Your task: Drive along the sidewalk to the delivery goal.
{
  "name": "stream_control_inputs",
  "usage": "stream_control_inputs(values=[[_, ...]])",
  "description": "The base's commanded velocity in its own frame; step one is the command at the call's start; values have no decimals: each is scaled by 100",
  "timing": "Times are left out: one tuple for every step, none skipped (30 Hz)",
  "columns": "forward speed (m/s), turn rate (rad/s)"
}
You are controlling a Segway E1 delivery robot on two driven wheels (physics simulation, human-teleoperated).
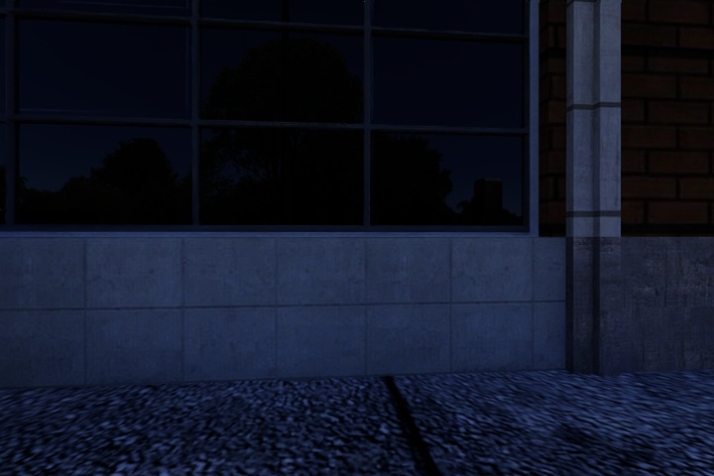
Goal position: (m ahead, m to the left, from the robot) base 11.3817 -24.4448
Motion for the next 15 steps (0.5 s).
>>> stream_control_inputs(values=[[0,-62],[0,-63],[0,-68],[0,-78],[0,-78],[0,-84],[0,-87],[0,-88],[0,-88],[0,-88],[0,-88],[0,-88],[0,-88],[0,-88],[0,-88]])
